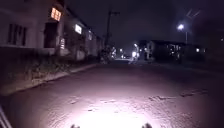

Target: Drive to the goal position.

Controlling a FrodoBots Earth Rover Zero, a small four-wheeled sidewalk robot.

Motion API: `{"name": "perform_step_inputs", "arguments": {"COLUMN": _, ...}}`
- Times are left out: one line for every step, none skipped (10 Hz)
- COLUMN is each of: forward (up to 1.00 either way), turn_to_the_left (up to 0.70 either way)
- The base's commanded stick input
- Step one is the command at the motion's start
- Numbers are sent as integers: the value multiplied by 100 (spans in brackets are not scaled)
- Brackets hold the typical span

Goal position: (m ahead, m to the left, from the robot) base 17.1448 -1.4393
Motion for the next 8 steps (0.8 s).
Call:
{"name": "perform_step_inputs", "arguments": {"forward": 37, "turn_to_the_left": 0}}
{"name": "perform_step_inputs", "arguments": {"forward": 69, "turn_to_the_left": 0}}
{"name": "perform_step_inputs", "arguments": {"forward": 80, "turn_to_the_left": 0}}
{"name": "perform_step_inputs", "arguments": {"forward": 85, "turn_to_the_left": 0}}
{"name": "perform_step_inputs", "arguments": {"forward": 85, "turn_to_the_left": 0}}
{"name": "perform_step_inputs", "arguments": {"forward": 85, "turn_to_the_left": 0}}
{"name": "perform_step_inputs", "arguments": {"forward": 85, "turn_to_the_left": 0}}
{"name": "perform_step_inputs", "arguments": {"forward": 91, "turn_to_the_left": 0}}
